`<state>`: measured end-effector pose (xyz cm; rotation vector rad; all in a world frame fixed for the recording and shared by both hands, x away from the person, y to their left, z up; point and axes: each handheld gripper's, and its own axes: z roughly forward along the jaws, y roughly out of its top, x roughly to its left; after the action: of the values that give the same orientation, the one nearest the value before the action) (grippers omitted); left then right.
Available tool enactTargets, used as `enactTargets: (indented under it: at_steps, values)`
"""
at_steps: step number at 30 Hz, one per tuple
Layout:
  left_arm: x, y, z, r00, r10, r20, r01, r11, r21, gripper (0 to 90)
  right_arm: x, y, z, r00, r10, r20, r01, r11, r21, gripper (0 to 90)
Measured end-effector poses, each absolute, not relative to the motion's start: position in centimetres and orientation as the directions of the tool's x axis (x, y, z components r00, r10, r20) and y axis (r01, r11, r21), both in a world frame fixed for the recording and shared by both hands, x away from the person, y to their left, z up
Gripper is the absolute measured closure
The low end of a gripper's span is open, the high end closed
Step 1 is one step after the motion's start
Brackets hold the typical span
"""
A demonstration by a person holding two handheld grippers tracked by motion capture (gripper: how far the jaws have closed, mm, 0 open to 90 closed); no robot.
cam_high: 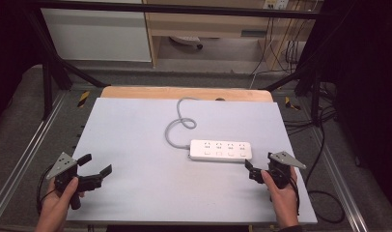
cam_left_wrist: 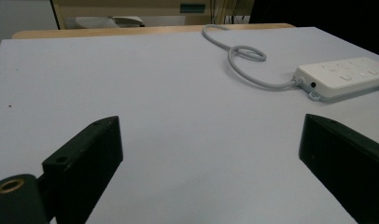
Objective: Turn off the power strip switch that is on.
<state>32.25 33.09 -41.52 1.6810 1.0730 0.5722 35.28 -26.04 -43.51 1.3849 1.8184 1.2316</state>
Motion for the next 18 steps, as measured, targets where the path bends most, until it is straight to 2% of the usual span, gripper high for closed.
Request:
enactTargets:
  at_steps: [18]
  values:
    - [32.2, 33.0, -41.6, 0.498, 0.859, -0.120, 0.384, -0.094, 0.919, 6.1, 36.8, -25.0, -41.0, -0.332, 0.939, 0.087, 0.389, 0.052, 0.920, 4.1]
